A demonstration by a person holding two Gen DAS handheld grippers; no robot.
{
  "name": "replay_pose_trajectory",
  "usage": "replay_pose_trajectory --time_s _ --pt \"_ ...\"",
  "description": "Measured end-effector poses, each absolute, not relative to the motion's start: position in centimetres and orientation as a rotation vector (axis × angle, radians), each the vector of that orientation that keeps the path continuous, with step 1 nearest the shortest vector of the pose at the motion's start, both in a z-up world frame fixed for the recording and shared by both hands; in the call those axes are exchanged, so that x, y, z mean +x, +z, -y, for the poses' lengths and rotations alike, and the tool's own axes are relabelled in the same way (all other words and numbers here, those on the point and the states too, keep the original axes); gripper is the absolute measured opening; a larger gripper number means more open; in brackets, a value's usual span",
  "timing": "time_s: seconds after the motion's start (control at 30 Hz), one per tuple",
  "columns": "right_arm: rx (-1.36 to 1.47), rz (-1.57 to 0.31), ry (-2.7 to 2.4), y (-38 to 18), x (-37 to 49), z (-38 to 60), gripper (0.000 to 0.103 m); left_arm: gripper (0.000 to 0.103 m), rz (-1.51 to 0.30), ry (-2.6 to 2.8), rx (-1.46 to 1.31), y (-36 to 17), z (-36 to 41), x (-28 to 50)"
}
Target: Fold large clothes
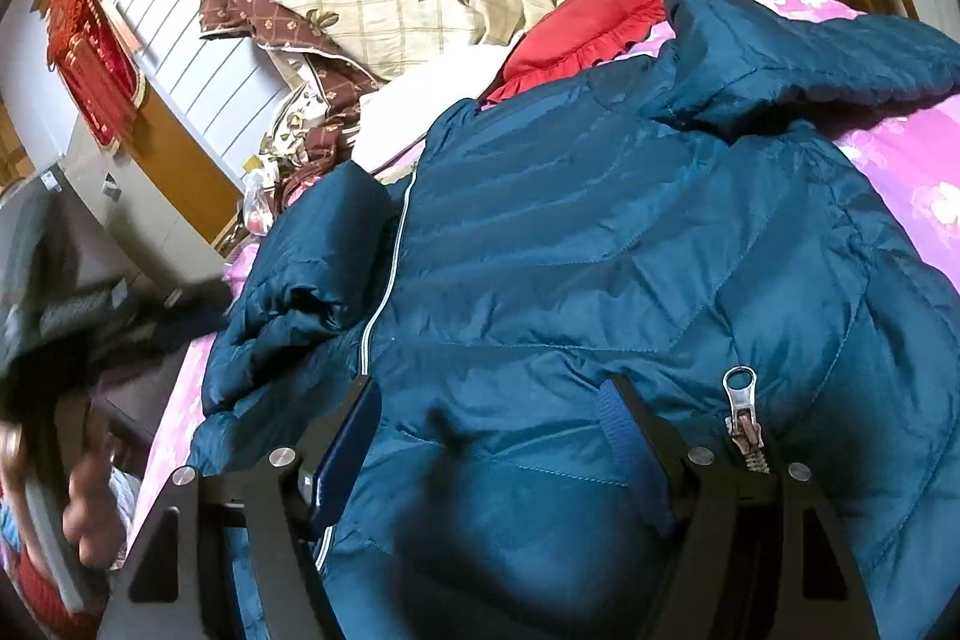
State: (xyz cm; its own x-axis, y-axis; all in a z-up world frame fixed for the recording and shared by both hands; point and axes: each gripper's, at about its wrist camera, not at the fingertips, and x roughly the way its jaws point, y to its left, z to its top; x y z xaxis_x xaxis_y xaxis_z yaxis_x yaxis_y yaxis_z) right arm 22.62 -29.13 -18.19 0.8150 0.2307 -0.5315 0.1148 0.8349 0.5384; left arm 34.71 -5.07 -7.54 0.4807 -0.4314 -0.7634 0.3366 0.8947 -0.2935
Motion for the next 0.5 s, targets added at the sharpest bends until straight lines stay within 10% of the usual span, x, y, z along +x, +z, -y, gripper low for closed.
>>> replay_pose_trajectory --time_s 0.5 --pt "0.199 -0.781 0.175 -12.6 24.5 22.3 0.077 0.060 -0.888 -0.048 -0.175 -15.3 -7.3 23.7"
